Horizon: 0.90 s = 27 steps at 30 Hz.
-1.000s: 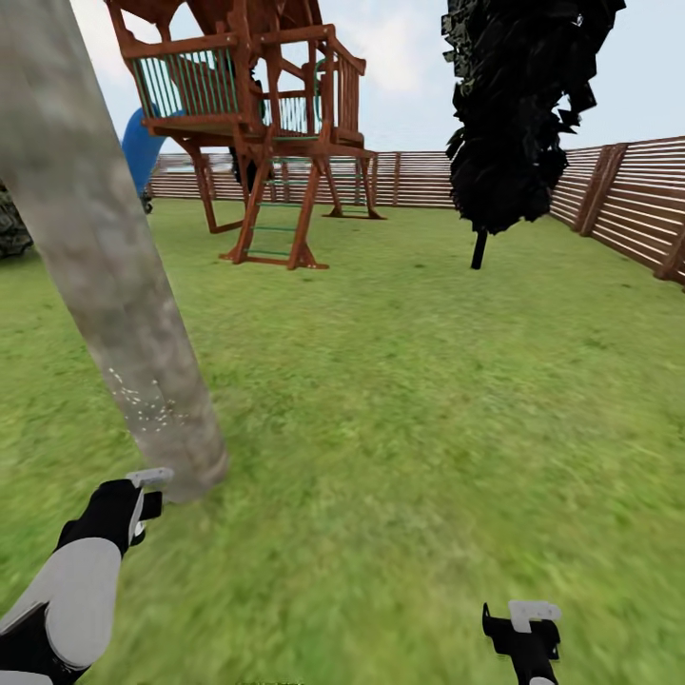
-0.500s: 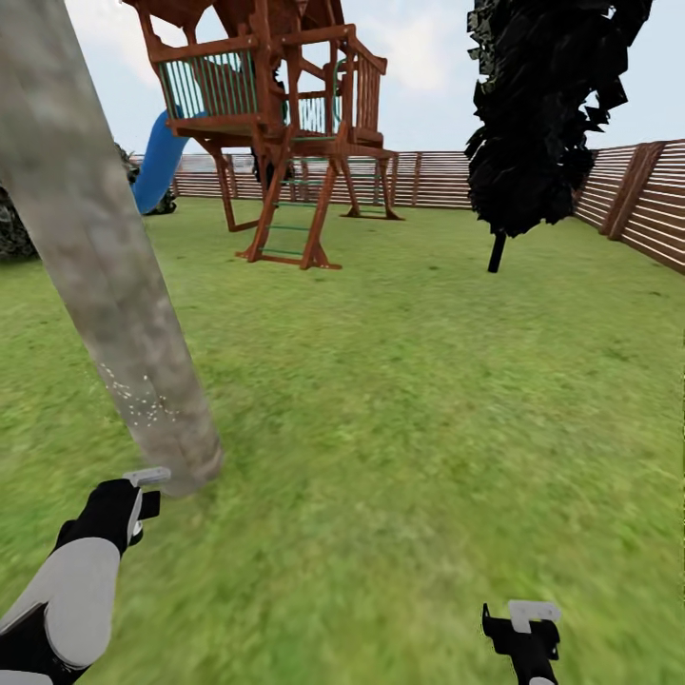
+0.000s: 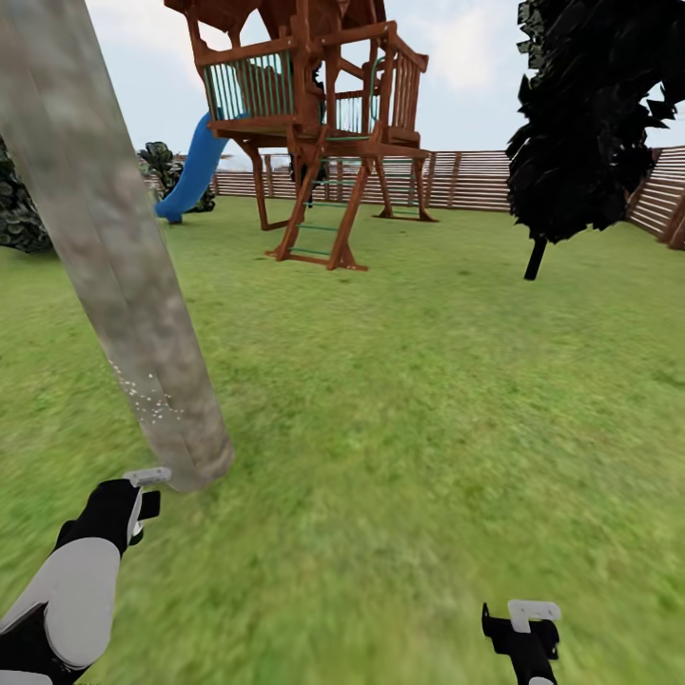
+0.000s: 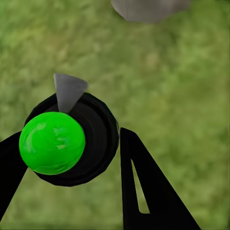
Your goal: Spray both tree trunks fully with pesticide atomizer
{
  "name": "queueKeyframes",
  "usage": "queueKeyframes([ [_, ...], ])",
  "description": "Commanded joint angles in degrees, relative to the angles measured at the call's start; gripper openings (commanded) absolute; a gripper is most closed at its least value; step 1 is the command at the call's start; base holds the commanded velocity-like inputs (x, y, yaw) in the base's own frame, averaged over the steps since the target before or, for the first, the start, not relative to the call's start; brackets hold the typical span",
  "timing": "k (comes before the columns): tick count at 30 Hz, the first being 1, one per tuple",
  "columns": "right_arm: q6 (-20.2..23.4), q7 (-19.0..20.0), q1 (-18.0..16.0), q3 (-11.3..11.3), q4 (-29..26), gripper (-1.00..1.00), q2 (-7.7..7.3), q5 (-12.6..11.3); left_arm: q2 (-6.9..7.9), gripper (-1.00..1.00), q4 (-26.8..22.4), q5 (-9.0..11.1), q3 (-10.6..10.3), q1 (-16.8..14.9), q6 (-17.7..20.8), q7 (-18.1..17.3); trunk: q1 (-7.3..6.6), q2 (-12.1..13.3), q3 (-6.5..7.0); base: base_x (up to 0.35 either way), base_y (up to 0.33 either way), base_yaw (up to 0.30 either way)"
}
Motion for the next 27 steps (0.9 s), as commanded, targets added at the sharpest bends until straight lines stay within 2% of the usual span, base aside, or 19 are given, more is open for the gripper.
queueKeyframes([
  [1,-0.16,-0.18,-0.03,-0.41,0.06,1.0,0.0,0.6,-0.08,-1.0,-0.05,-0.35,0.25,-0.08,0.16,-0.2,0.01,-0.02,-0.05,0.211,-0.227,0.276],
  [12,-0.16,-0.15,-0.03,-0.41,0.07,1.0,0.0,0.6,-0.1,-1.0,-0.17,-0.35,0.33,-0.08,0.16,-0.12,0.01,-0.02,-0.05,0.129,-0.249,0.267],
  [27,-0.16,-0.09,-0.03,-0.41,0.14,1.0,-0.09,0.6,0.08,-1.0,-0.22,-0.35,0.34,-0.08,0.16,-0.21,0.01,-0.02,-0.05,0.122,-0.266,0.012],
])
